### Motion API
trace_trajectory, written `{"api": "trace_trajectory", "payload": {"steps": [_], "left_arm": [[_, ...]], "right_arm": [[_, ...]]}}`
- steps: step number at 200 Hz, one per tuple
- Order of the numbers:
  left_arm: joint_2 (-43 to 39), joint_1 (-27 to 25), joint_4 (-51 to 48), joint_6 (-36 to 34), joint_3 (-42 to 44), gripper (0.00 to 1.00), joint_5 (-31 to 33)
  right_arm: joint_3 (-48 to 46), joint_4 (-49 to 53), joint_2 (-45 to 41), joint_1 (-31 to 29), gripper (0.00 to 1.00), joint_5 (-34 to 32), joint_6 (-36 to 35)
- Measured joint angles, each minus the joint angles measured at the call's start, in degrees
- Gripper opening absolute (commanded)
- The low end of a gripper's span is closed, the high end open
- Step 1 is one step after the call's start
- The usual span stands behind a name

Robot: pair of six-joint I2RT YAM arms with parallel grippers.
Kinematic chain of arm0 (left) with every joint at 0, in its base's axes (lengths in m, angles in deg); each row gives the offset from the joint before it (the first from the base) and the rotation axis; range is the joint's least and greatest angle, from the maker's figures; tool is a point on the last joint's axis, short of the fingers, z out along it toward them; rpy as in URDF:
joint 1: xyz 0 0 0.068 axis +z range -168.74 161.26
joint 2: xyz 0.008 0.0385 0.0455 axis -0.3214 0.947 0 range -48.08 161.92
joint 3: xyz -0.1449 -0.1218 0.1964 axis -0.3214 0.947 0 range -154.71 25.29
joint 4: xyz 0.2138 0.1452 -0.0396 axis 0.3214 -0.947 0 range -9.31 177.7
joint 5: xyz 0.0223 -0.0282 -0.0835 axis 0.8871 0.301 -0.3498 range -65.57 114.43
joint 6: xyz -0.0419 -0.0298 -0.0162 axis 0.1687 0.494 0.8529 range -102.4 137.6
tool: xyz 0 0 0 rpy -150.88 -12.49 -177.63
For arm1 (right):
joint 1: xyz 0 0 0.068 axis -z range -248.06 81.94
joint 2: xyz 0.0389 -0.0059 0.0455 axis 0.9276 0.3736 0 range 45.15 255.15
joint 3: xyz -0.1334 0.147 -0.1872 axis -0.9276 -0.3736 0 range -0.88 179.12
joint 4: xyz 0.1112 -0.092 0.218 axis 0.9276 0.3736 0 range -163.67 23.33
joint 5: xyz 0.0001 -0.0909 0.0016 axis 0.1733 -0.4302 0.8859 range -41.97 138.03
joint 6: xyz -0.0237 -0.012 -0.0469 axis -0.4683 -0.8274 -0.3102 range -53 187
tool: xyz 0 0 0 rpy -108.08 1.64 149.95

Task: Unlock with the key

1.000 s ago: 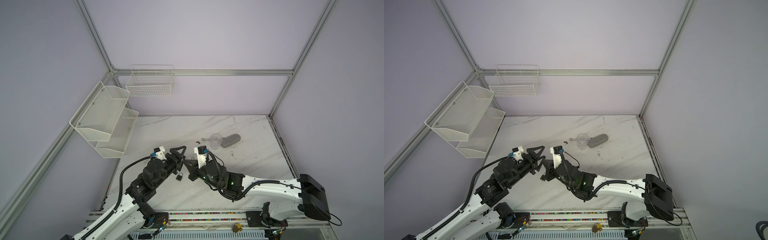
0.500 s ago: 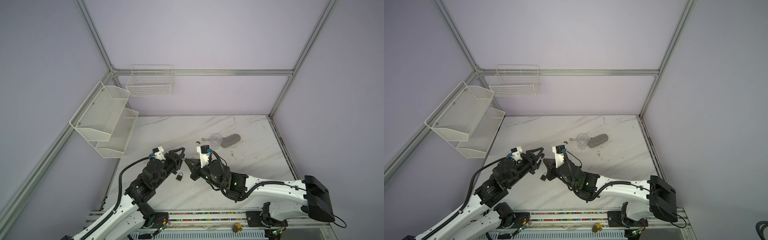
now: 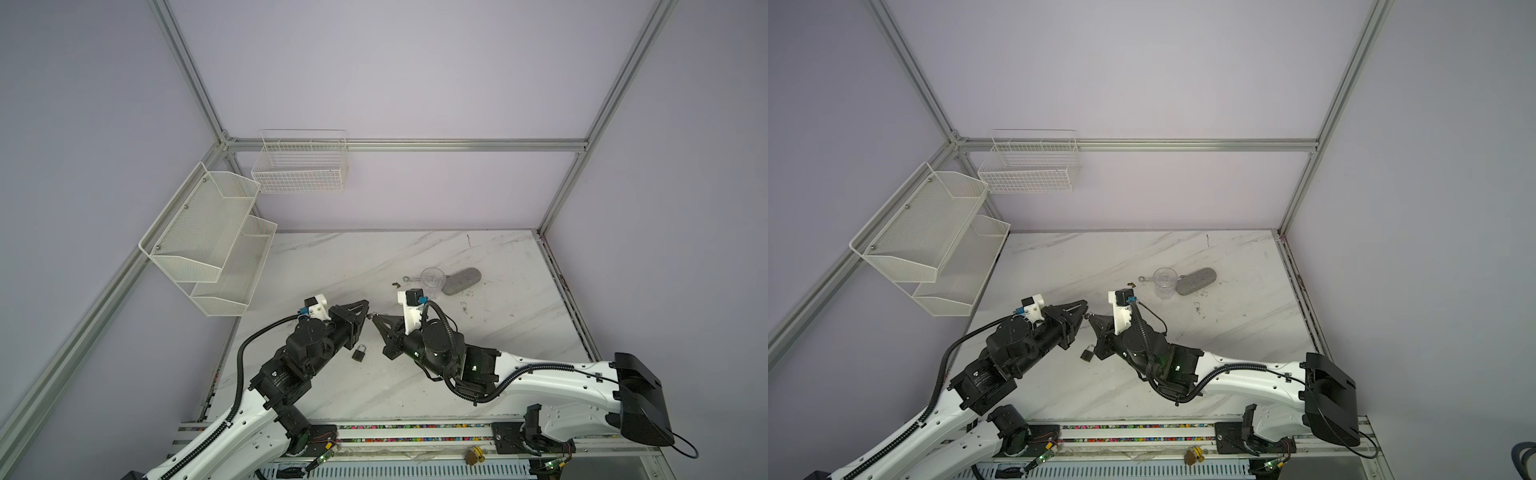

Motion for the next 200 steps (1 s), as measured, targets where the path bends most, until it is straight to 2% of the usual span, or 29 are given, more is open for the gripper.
{"api": "trace_trajectory", "payload": {"steps": [33, 53, 78, 94, 111, 127, 155, 200], "left_arm": [[0.2, 0.0, -0.1, 0.0, 0.0, 0.07, 0.1], [0.6, 0.0, 0.0, 0.0, 0.0, 0.01, 0.1], [0.7, 0.0, 0.2, -0.3, 0.0, 0.0, 0.1], [0.9, 0.0, 0.2, -1.8, 0.0, 0.0, 0.1], [1.2, 0.0, -0.3, -4.3, 0.0, 0.0, 0.3], [1.5, 0.0, -1.1, -7.5, 0.0, 0.0, 0.5], [1.6, 0.2, -1.2, -15.3, 0.0, 0.0, 0.7], [2.8, 1.4, 6.3, -26.4, 1.4, 0.0, -3.0]], "right_arm": [[-0.5, 0.1, -0.7, 0.0, 0.0, 0.0, -0.1], [-0.5, 0.3, -0.9, 0.0, 0.0, 0.0, -0.2], [-0.6, 0.8, -0.9, 0.0, 0.19, 0.0, -0.2], [-0.6, 1.3, -1.3, 0.0, 0.36, 0.0, -0.7], [-0.6, 2.4, -2.3, 0.3, 0.46, 0.3, -0.5], [-0.6, 3.3, -3.6, 0.9, 0.49, 1.2, -0.3], [-0.6, 5.1, -6.4, 3.6, 0.52, 6.5, 0.6], [-0.6, 6.7, -7.1, 11.2, 0.52, 23.6, 4.7]]}}
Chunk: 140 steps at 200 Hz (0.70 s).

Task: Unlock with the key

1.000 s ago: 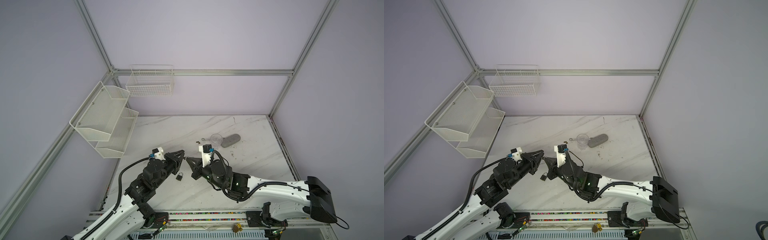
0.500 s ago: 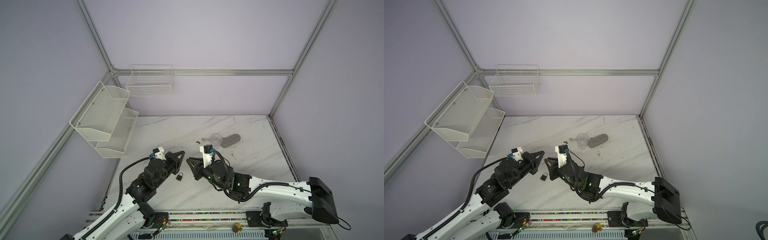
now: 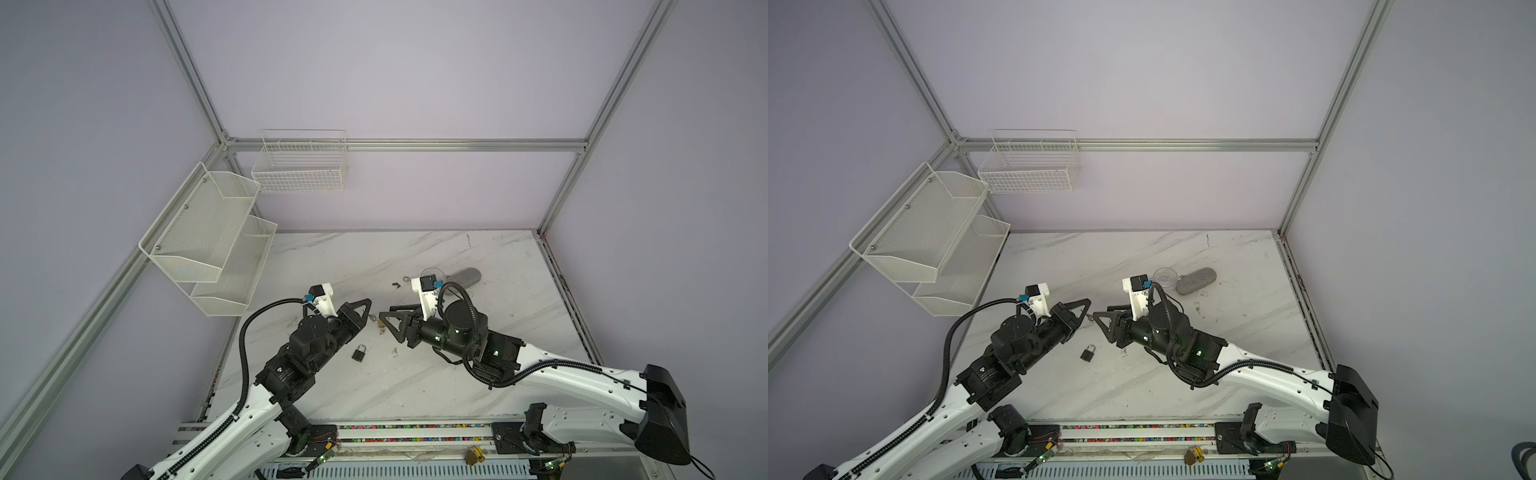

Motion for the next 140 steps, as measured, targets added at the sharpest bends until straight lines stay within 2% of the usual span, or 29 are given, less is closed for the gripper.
{"api": "trace_trajectory", "payload": {"steps": [15, 52, 140], "left_arm": [[0.6, 0.2, 3.1, -2.5, 1.2, 0.0, -1.4], [2.5, 0.2, 8.6, -7.0, 2.4, 0.0, -4.4], [4.4, 0.4, 16.3, -9.4, 4.3, 0.0, -6.2]], "right_arm": [[0.0, 0.1, 0.0, 2.3, 0.49, 5.0, 1.7], [0.0, -0.2, 1.0, 7.0, 0.48, 14.3, 4.5], [0.0, -4.5, 6.1, 9.3, 0.4, 23.1, 9.3]]}}
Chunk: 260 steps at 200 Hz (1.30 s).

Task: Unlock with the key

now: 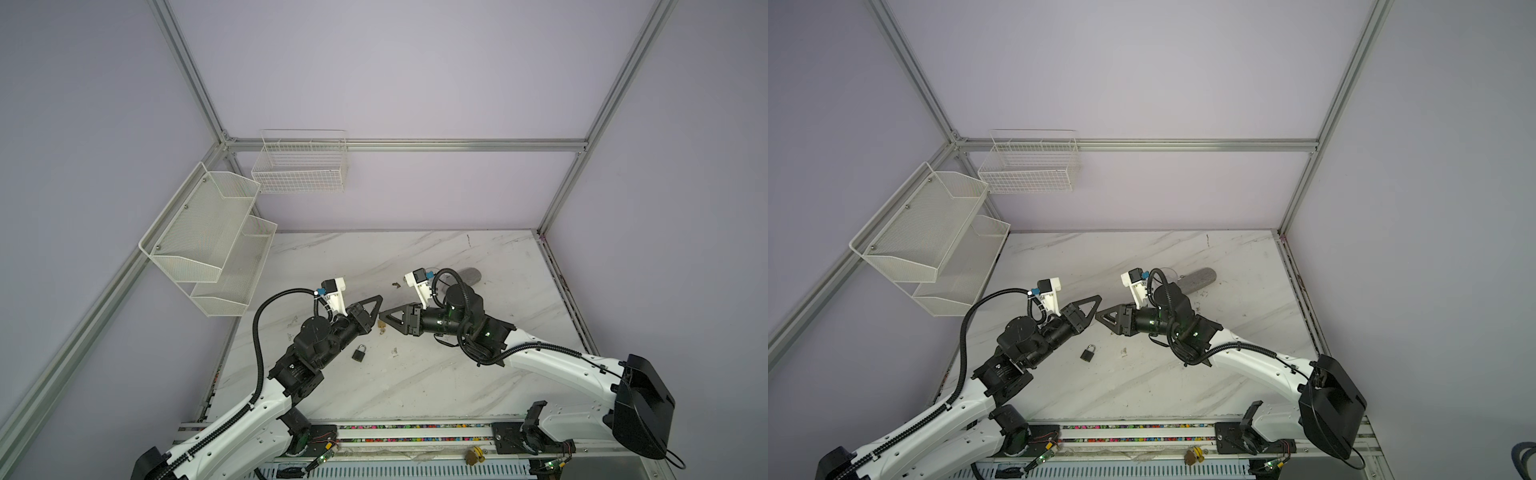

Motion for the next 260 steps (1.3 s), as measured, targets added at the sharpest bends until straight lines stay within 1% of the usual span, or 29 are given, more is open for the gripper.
{"api": "trace_trajectory", "payload": {"steps": [50, 140, 179, 198, 260], "left_arm": [[0.0, 0.0, 1.7, 0.0, 0.0, 0.0, 0.0], [2.1, 0.0, 4.7, 0.1, 0.0, 0.0, 0.0], [2.3, 0.1, 5.2, 0.1, 0.0, 0.0, -0.2], [2.3, 0.1, 5.7, 0.1, 0.0, 0.0, -0.6], [2.3, 0.1, 6.2, 0.1, 0.0, 0.0, -0.6]], "right_arm": [[-1.5, -2.3, 0.8, 0.6, 0.37, 0.4, 0.9], [-3.9, -7.7, 2.0, 1.8, 0.22, 3.2, 3.4], [-4.8, -10.0, 2.0, 2.4, 0.22, 4.4, 4.2], [-5.0, -11.2, 2.1, 2.5, 0.27, 4.9, 4.8], [-5.0, -12.6, 2.2, 3.4, 0.28, 5.1, 5.3]]}}
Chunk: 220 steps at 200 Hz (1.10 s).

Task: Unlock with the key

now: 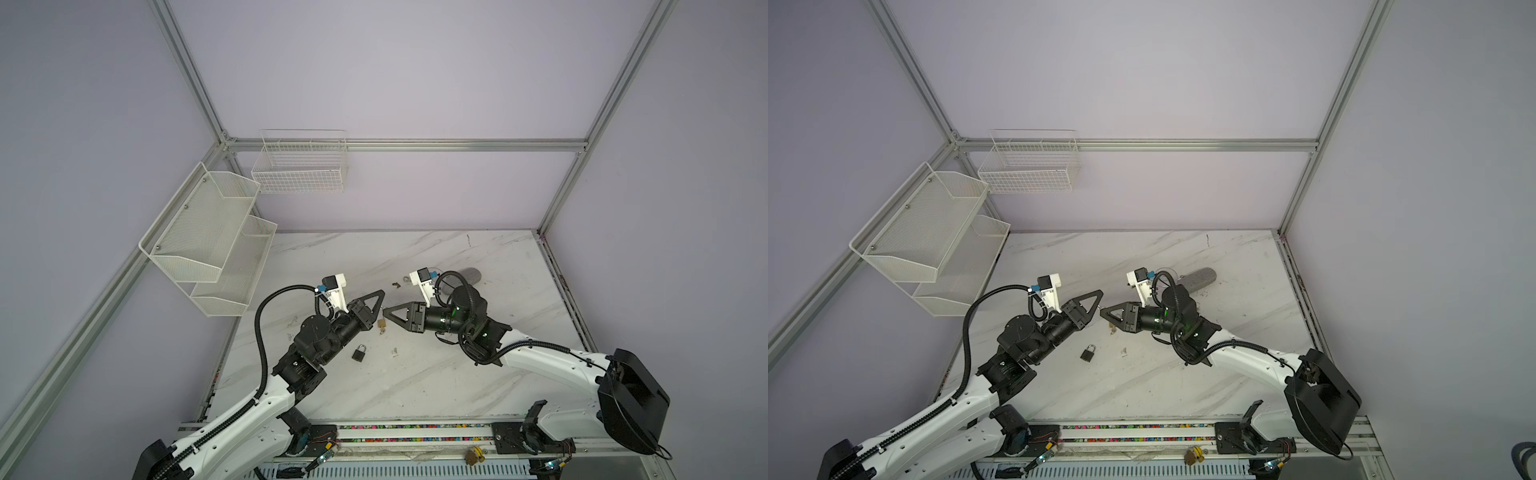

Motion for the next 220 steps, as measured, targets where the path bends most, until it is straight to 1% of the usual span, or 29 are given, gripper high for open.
{"api": "trace_trajectory", "payload": {"steps": [81, 109, 138, 181, 184, 187, 198, 220], "left_arm": [[0.0, 0.0, 0.0, 0.0, 0.0, 0.0, 0.0], [0.2, 0.0, 0.1, 0.0, 0.0, 0.0, 0.0], [0.2, 0.0, 0.3, 0.0, 0.0, 0.0, -0.1], [0.3, 0.0, -0.1, 0.0, 0.0, 0.0, 0.0], [0.3, 0.0, -0.1, 0.0, 0.0, 0.0, 0.0], [0.3, 0.0, -0.1, 0.0, 0.0, 0.0, 0.0], [0.3, 0.1, -0.1, 0.0, 0.0, 0.0, 0.0], [0.3, 0.1, 0.0, 0.0, 0.0, 0.0, 0.1]], "right_arm": [[-0.6, -3.3, 0.5, 0.2, 0.25, 1.7, 1.2], [-0.6, -4.0, 0.5, 0.2, 0.2, 2.0, 1.7], [-0.6, -4.6, 1.2, 0.3, 0.19, 2.4, 1.9], [-0.6, -5.0, 2.0, 0.3, 0.11, 2.8, 2.1], [-0.6, -5.0, 2.0, 0.3, 0.09, 2.8, 2.1], [-0.6, -5.0, 2.0, 0.3, 0.06, 2.8, 2.1], [-0.6, -5.2, 2.0, 0.3, 0.0, 2.8, 2.2], [-0.6, -5.5, 2.0, 0.3, 0.0, 2.8, 2.1]]}}
